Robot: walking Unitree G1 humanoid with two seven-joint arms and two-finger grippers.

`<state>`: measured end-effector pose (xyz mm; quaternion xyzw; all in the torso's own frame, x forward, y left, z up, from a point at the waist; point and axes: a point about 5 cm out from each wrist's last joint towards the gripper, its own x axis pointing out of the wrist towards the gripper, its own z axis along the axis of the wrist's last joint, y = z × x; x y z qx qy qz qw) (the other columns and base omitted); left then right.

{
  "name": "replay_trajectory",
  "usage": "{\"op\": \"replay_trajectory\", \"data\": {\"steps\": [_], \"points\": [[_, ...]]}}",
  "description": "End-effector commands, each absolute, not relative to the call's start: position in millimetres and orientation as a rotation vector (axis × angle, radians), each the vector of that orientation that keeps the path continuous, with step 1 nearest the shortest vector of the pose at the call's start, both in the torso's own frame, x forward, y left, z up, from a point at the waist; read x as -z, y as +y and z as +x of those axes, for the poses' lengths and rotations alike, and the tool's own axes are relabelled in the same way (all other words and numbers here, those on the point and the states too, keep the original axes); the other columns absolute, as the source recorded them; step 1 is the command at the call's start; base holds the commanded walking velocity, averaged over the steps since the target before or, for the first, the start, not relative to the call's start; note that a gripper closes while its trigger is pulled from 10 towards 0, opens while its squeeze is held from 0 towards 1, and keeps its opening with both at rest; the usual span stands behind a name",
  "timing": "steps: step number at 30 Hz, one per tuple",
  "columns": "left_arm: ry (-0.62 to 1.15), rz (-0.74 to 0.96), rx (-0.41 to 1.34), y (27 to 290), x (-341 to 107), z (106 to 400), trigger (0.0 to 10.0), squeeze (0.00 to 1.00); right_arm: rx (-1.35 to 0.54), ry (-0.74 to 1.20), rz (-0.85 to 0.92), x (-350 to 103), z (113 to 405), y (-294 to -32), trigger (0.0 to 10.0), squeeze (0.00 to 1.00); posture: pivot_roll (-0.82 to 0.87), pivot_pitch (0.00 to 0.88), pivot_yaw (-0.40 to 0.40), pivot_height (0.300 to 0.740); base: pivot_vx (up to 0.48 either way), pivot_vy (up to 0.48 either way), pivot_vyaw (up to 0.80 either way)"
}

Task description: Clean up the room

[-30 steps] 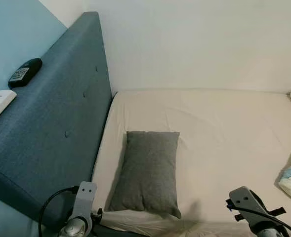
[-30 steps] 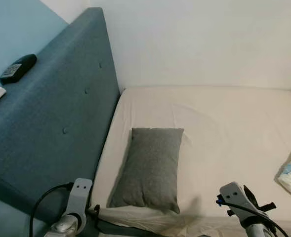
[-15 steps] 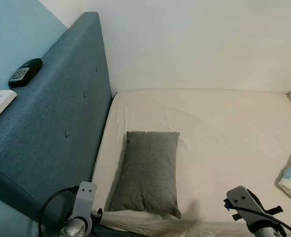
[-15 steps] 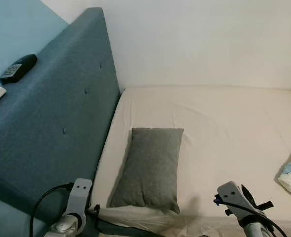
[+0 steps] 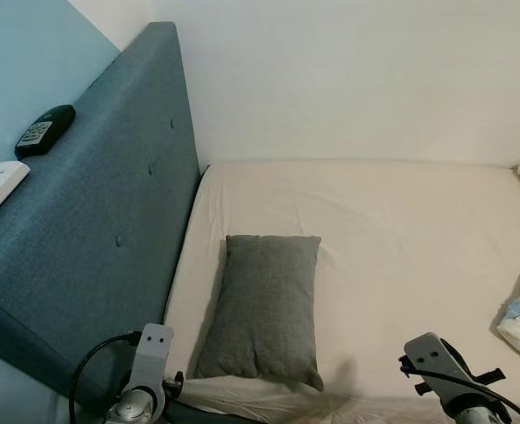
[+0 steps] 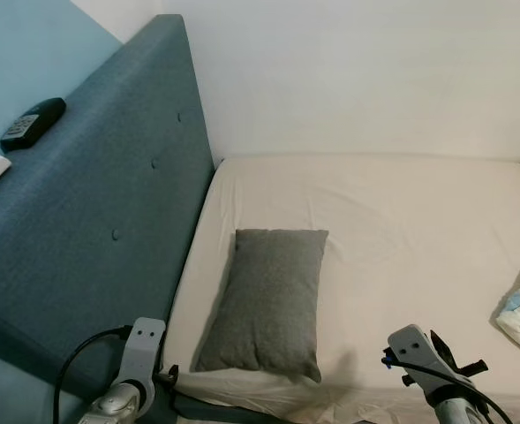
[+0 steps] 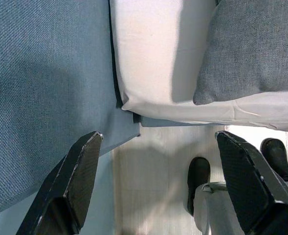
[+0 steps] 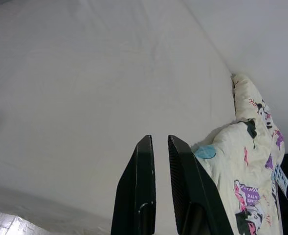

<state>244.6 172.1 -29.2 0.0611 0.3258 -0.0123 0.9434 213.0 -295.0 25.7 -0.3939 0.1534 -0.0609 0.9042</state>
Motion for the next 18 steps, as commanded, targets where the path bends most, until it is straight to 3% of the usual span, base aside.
{"op": "replay_trajectory", "data": {"steps": [1,18], "points": [[0.684,0.133,0.018,177.1,32.7,241.1,10.0,0.00,0.125,0.347,-0.813,-20.3,208.6,-295.8,10.0,0.00,0.04,0.135,-0.006,0.740,0.000,0.000,0.00],[0.687,0.132,0.018,176.5,33.3,240.6,10.0,0.00,0.126,0.349,-0.814,-21.0,209.9,-297.5,10.0,0.00,0.03,0.140,-0.010,0.740,0.000,0.000,0.00]]}}
